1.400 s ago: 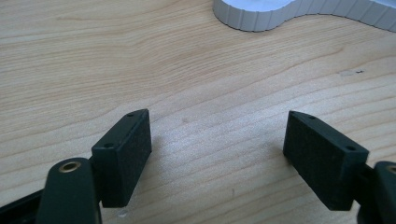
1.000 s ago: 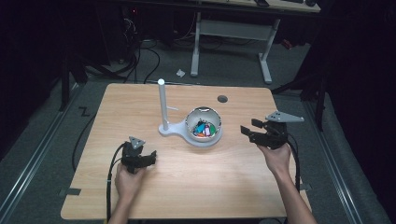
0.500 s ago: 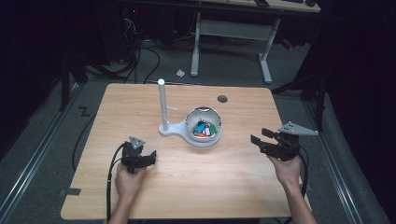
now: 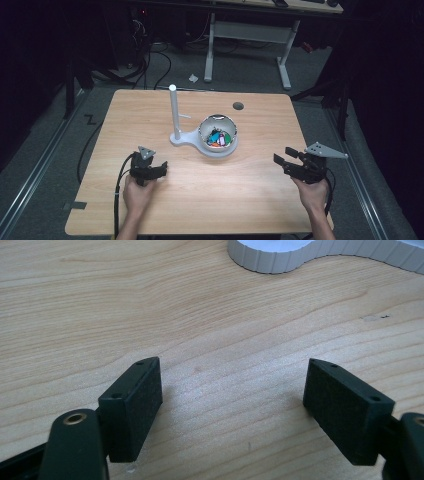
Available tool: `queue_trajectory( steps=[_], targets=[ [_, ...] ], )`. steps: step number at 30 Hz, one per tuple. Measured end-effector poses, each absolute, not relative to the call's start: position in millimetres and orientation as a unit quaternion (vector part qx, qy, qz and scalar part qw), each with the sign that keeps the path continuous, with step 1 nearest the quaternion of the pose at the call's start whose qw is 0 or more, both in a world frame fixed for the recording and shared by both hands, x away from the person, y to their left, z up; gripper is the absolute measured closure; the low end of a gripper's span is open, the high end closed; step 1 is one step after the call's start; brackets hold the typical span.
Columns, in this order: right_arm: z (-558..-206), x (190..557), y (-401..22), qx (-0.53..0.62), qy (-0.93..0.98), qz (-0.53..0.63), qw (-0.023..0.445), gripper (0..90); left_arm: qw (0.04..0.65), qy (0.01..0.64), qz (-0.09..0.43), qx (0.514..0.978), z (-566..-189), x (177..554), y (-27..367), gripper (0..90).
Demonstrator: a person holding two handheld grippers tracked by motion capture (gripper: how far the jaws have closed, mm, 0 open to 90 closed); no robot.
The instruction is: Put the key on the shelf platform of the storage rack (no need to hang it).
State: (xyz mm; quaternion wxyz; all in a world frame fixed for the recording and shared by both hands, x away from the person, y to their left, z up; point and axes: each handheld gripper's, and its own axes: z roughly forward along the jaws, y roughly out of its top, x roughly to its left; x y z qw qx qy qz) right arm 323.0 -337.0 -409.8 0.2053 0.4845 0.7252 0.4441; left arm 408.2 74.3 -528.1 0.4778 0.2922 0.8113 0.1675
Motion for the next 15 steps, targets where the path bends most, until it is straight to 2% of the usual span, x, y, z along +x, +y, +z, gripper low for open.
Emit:
queue_trajectory(
  steps=[15],
  targets=[
    [-431, 307, -335, 0.487, 0.724, 0.446, 0.199, 39.5, 0.477, 0.814, 0.166, 0.287, -528, 408, 74, 23.9]
  ],
)
